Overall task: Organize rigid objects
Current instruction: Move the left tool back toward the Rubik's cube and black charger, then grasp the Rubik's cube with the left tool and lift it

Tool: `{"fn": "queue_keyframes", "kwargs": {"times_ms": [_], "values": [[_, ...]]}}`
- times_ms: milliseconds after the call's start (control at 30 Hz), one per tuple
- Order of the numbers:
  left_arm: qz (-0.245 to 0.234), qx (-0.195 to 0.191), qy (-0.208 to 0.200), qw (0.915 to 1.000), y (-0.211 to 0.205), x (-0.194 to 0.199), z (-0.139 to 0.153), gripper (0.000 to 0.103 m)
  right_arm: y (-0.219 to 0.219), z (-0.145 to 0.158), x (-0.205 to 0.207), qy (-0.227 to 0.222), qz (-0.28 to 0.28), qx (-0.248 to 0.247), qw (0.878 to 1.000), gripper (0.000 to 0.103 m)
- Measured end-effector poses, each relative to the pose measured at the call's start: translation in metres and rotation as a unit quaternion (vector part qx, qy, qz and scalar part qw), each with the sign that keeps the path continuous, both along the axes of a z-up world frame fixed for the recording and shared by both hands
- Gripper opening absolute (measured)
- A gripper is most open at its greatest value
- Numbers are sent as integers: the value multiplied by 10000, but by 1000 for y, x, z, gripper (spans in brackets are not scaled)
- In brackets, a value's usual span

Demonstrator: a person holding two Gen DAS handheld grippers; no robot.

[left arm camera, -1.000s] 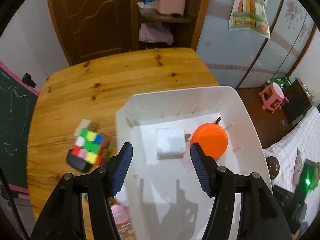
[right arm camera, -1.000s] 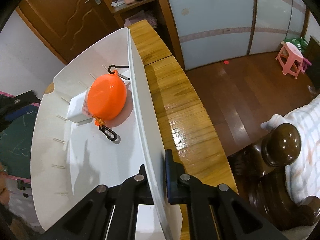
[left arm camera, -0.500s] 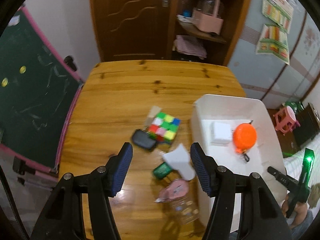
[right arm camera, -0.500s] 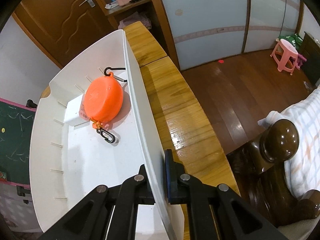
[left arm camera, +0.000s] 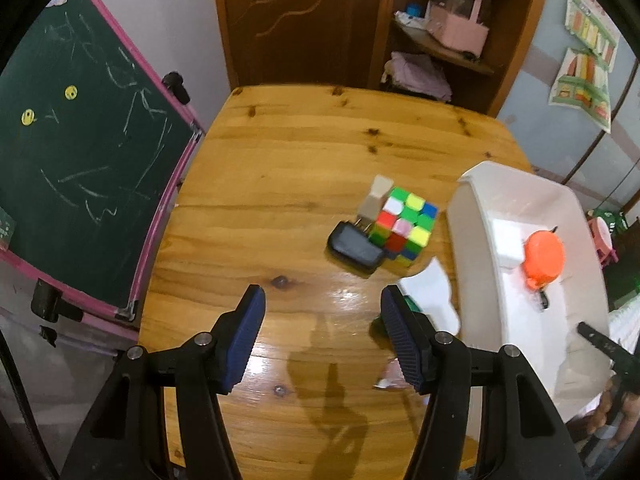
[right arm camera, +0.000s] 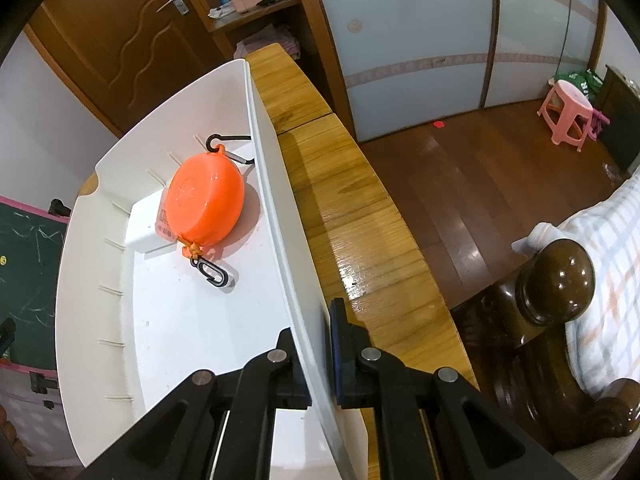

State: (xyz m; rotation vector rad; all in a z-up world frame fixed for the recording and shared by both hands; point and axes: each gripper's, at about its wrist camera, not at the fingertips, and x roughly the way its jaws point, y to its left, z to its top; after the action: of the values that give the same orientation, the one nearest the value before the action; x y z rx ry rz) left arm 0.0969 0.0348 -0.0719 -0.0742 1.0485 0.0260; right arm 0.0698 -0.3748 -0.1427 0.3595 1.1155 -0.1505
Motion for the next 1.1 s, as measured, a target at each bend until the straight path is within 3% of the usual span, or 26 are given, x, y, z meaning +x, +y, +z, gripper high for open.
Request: {"fn": "queue_keyframes", "kwargs": {"times_ms": [500, 667, 833, 1100], "values": [[-343, 40, 289, 9990, -23, 42, -34, 64, 7, 1, 4, 94, 182, -321, 9993, 6], [-458, 64, 428, 9980, -33, 58, -46, 64, 5, 1, 4, 96, 224, -277, 9993, 6], [-639, 146, 473, 9967, -45, 70, -53, 64, -4, -1, 3, 37, 138, 74, 9999, 5], [-955, 191, 544, 9938, -60, 86, -61, 65, -5, -3, 2, 20, 71, 97, 9999, 6]]}}
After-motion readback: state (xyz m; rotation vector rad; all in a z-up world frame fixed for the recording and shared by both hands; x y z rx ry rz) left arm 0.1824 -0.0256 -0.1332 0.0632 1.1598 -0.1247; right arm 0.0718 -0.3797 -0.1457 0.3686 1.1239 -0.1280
